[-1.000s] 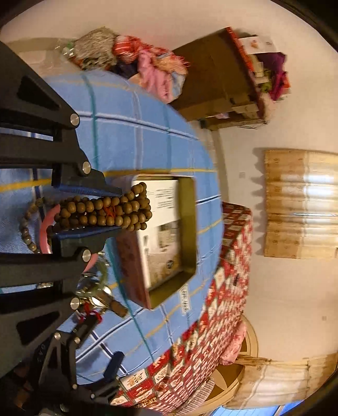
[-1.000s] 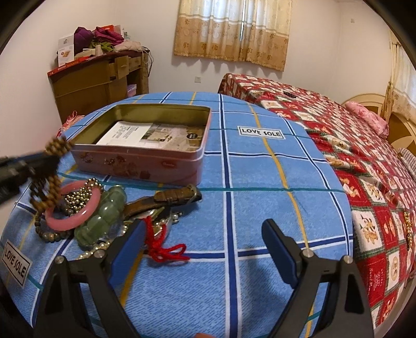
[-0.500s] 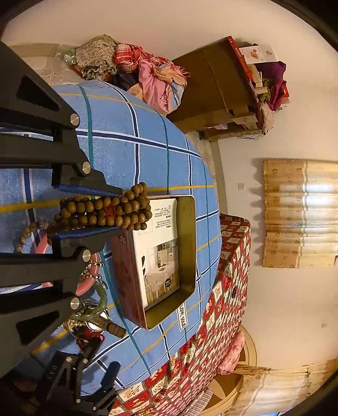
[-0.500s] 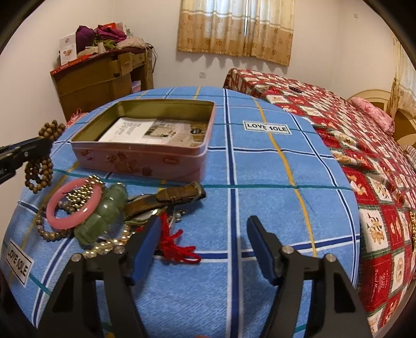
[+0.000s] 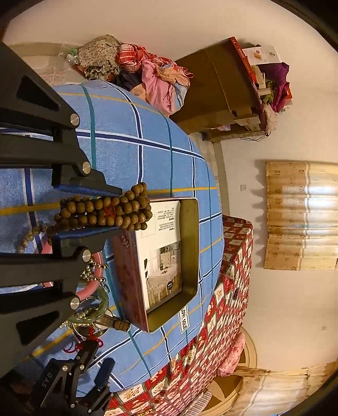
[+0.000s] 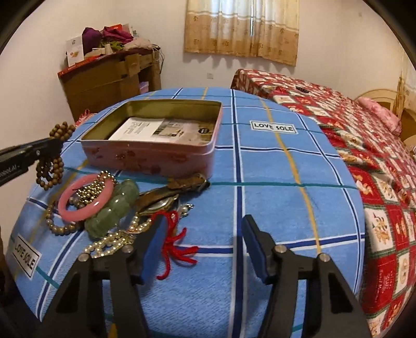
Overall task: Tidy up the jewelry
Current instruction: 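Lift the bead bracelet with the left gripper while the right gripper grasps the red-tasseled keychain, then carry the bead bracelet and red-tasseled keychain over the open pink tin with both grippers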
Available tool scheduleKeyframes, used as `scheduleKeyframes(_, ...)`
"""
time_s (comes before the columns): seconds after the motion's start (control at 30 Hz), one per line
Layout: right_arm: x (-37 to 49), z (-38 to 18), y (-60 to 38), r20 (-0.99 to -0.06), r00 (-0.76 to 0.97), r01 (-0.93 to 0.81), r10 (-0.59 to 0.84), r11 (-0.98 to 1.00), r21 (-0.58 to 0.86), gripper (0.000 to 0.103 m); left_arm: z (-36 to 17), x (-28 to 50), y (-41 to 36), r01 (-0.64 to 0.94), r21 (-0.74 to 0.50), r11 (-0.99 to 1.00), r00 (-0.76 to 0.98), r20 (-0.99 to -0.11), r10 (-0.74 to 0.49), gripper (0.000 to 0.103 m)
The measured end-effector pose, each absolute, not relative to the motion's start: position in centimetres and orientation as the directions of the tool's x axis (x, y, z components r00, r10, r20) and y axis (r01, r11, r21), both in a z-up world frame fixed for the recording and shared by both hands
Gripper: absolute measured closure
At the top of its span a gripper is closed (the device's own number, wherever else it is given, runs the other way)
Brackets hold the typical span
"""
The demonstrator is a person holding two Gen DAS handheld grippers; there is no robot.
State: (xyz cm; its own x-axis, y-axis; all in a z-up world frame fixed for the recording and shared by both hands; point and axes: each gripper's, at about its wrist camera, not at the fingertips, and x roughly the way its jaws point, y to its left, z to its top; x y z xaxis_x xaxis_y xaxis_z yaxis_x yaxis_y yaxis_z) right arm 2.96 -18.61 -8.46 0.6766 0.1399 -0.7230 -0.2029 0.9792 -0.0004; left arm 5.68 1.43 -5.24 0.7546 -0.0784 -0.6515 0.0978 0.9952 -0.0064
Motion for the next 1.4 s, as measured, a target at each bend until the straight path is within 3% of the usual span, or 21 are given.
scheduleKeyframes(0.13,2.9,-8.5,-18.3,-0.720,0.662,-0.258,0.208,0.965,0.042,0.071,-5.3,5.6,1.3,0.102,-0.004,0.995,0.752,-0.654,-0.080,0.081)
scheduleKeyframes(0.2,2.7,-8.6,-18.0,-0.718,0.650,-0.288,0.248,0.955,0.070,0.089,-5.4,5.6,1.3,0.100,-0.005,0.995,0.752,-0.655,-0.079,0.081)
scheduleKeyframes(0.3,2.7,-8.8,-17.9,-0.719,0.634,-0.317,0.286,0.944,0.097,0.095,-5.4,5.5,1.3,0.098,-0.005,0.995,0.750,-0.657,-0.077,0.081)
scheduleKeyframes(0.83,2.0,-4.7,-17.7,-0.620,0.731,-0.340,0.286,0.940,0.033,0.100,-4.1,5.9,2.3,0.079,-0.011,0.997,0.769,-0.636,-0.068,0.080)
scheduleKeyframes(0.93,2.6,-5.6,-17.9,-0.640,0.715,-0.329,0.281,0.943,0.046,0.097,-4.5,6.0,2.2,0.083,-0.011,0.997,0.762,-0.644,-0.070,0.080)
scheduleKeyframes(0.97,2.7,-5.8,-18.0,-0.645,0.711,-0.323,0.282,0.945,0.057,0.082,-4.6,6.0,2.1,0.085,-0.010,0.996,0.760,-0.646,-0.072,0.080)
scheduleKeyframes(1.0,3.0,-6.2,-18.1,-0.656,0.695,-0.322,0.294,0.943,0.082,0.055,-4.7,6.0,2.0,0.088,-0.010,0.996,0.759,-0.647,-0.073,0.080)
scheduleKeyframes(1.03,3.1,-6.5,-18.2,-0.661,0.688,-0.323,0.300,0.942,0.092,0.048,-4.7,5.9,1.9,0.091,-0.010,0.996,0.757,-0.649,-0.075,0.080)
scheduleKeyframes(1.17,3.2,-7.3,-17.6,-0.680,0.671,-0.338,0.298,0.938,0.078,0.049,-5.1,6.1,1.7,0.097,-0.007,0.995,0.749,-0.658,-0.078,0.080)
scheduleKeyframes(1.23,3.5,-7.9,-17.2,-0.693,0.657,-0.344,0.297,0.936,0.075,0.054,-5.4,6.1,1.7,0.098,-0.007,0.995,0.744,-0.663,-0.078,0.080)
scheduleKeyframes(1.27,3.5,-8.0,-17.2,-0.697,0.653,-0.343,0.295,0.936,0.075,0.062,-5.4,6.1,1.6,0.099,-0.006,0.995,0.743,-0.665,-0.078,0.080)
scheduleKeyframes(1.3,3.7,-8.2,-17.2,-0.701,0.650,-0.341,0.293,0.937,0.075,0.080,-5.4,6.1,1.6,0.099,-0.006,0.995,0.743,-0.665,-0.078,0.080)
scheduleKeyframes(1.33,3.6,-8.3,-17.3,-0.699,0.650,-0.344,0.297,0.936,0.078,0.091,-5.4,6.1,1.7,0.099,-0.006,0.995,0.744,-0.664,-0.078,0.080)
scheduleKeyframes(1.4,3.2,-7.8,-17.6,-0.682,0.667,-0.344,0.300,0.936,0.075,0.097,-5.5,6.1,1.6,0.099,-0.007,0.995,0.745,-0.662,-0.078,0.080)
